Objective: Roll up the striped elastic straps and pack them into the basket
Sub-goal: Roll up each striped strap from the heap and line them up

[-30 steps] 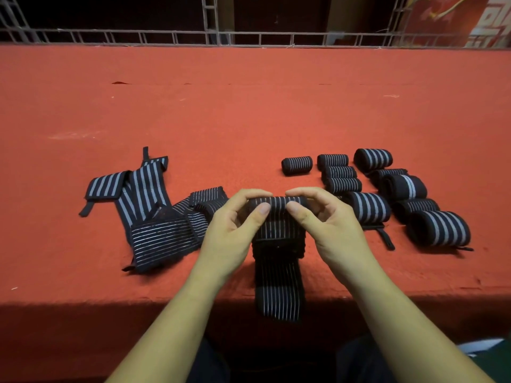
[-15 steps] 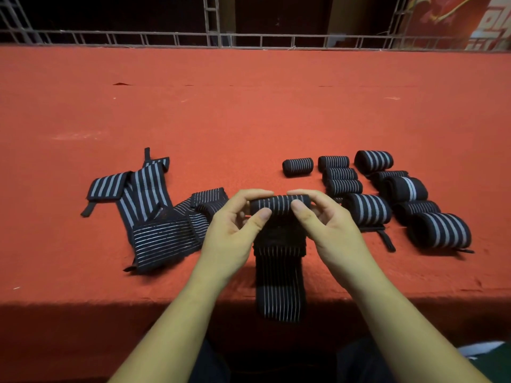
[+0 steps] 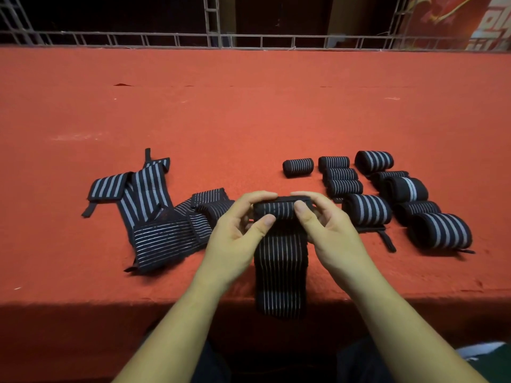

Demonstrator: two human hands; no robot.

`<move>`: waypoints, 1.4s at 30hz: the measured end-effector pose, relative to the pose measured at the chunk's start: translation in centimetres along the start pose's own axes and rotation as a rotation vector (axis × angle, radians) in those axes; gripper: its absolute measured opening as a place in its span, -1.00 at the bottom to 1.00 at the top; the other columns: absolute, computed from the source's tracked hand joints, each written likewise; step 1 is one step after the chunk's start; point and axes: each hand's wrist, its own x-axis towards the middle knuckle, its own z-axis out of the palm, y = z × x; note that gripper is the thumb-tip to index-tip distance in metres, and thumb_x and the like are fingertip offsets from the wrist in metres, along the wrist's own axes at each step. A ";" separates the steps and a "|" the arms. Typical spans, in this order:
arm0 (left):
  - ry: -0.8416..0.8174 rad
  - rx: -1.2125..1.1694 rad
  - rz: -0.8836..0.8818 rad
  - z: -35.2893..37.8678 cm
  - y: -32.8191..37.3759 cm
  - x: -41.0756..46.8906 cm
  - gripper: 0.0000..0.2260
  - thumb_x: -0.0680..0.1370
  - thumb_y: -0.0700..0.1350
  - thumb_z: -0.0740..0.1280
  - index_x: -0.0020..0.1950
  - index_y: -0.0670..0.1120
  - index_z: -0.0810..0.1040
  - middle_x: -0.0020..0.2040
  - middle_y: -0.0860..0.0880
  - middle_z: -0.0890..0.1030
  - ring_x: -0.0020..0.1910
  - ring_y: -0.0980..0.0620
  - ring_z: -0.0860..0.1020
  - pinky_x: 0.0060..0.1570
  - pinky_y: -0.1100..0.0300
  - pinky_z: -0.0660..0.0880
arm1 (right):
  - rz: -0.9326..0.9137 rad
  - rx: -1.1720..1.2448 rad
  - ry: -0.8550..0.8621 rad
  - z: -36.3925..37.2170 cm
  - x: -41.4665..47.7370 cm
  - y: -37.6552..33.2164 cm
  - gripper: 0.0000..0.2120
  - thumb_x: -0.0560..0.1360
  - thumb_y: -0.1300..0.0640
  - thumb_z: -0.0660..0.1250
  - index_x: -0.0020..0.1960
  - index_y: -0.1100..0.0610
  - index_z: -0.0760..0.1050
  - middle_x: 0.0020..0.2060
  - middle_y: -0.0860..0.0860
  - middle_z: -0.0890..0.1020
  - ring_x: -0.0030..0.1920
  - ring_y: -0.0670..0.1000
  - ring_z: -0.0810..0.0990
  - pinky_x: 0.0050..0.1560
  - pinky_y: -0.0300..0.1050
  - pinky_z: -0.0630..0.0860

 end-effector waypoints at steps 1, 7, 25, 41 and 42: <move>-0.002 -0.008 -0.006 0.0 0.0 -0.1 -0.75 0.57 -0.17 0.36 0.24 -0.01 0.58 0.04 0.08 0.62 0.05 0.10 0.57 0.16 0.11 0.50 | -0.002 -0.001 -0.005 0.0 0.0 0.0 -0.71 0.53 0.06 0.31 0.19 0.16 0.54 -0.14 -0.07 0.69 -0.08 -0.14 0.65 -0.06 -0.26 0.57; 0.030 0.082 -0.125 0.1 0.2 -0.1 -0.64 0.58 0.24 0.24 0.21 0.05 0.59 0.11 0.11 0.66 0.16 0.13 0.60 0.24 0.12 0.48 | -0.097 -0.071 -0.053 -0.3 0.0 0.0 -0.77 0.55 0.37 0.32 0.19 0.20 0.51 -0.10 -0.04 0.65 -0.03 -0.11 0.60 0.06 -0.24 0.54; 0.015 -0.024 -0.103 0.2 -0.3 -0.3 -0.75 0.52 -0.07 0.40 0.20 -0.02 0.55 0.04 0.04 0.65 0.05 0.11 0.61 0.13 0.19 0.52 | -0.022 -0.020 -0.075 0.4 -0.3 0.1 -0.70 0.54 0.08 0.40 0.24 0.13 0.49 -0.01 0.01 0.64 0.01 -0.11 0.60 0.06 -0.22 0.53; -0.010 0.034 -0.065 0.5 -0.2 -0.6 -0.75 0.59 -0.05 0.30 0.27 -0.02 0.49 0.06 0.10 0.58 0.07 0.14 0.54 0.21 0.15 0.47 | -0.035 -0.235 -0.026 0.4 -0.3 -0.1 -0.77 0.58 -0.09 0.27 0.15 -0.01 0.53 -0.10 -0.12 0.62 -0.07 -0.18 0.56 0.01 -0.27 0.48; -0.024 0.025 -0.059 0.6 -0.1 -0.7 -0.73 0.59 -0.09 0.30 0.29 -0.02 0.48 0.06 0.12 0.57 0.07 0.16 0.53 0.20 0.19 0.47 | -0.016 -0.252 -0.020 0.4 -0.2 0.0 -0.76 0.58 -0.11 0.26 0.15 -0.02 0.53 -0.10 -0.12 0.62 -0.09 -0.19 0.56 0.00 -0.26 0.47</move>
